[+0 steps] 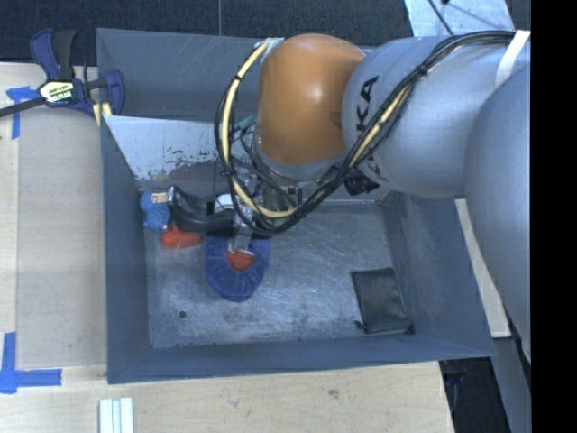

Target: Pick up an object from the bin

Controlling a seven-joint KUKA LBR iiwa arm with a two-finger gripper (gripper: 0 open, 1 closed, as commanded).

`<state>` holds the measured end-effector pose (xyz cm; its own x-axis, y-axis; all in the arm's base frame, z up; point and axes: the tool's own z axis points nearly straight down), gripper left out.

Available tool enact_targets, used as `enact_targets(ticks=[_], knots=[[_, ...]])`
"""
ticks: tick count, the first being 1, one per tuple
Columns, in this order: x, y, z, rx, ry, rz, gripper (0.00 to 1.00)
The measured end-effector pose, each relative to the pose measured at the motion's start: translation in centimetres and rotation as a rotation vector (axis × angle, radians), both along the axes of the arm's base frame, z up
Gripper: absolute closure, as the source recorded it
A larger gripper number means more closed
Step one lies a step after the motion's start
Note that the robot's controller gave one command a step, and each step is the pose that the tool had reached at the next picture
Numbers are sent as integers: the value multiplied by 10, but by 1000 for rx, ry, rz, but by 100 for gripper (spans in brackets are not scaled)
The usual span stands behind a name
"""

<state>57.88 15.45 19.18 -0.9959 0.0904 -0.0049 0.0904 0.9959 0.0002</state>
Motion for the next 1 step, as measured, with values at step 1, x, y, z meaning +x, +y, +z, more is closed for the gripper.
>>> enact_targets(ticks=[1], knots=[[6,8,74,0,2,-43,100]])
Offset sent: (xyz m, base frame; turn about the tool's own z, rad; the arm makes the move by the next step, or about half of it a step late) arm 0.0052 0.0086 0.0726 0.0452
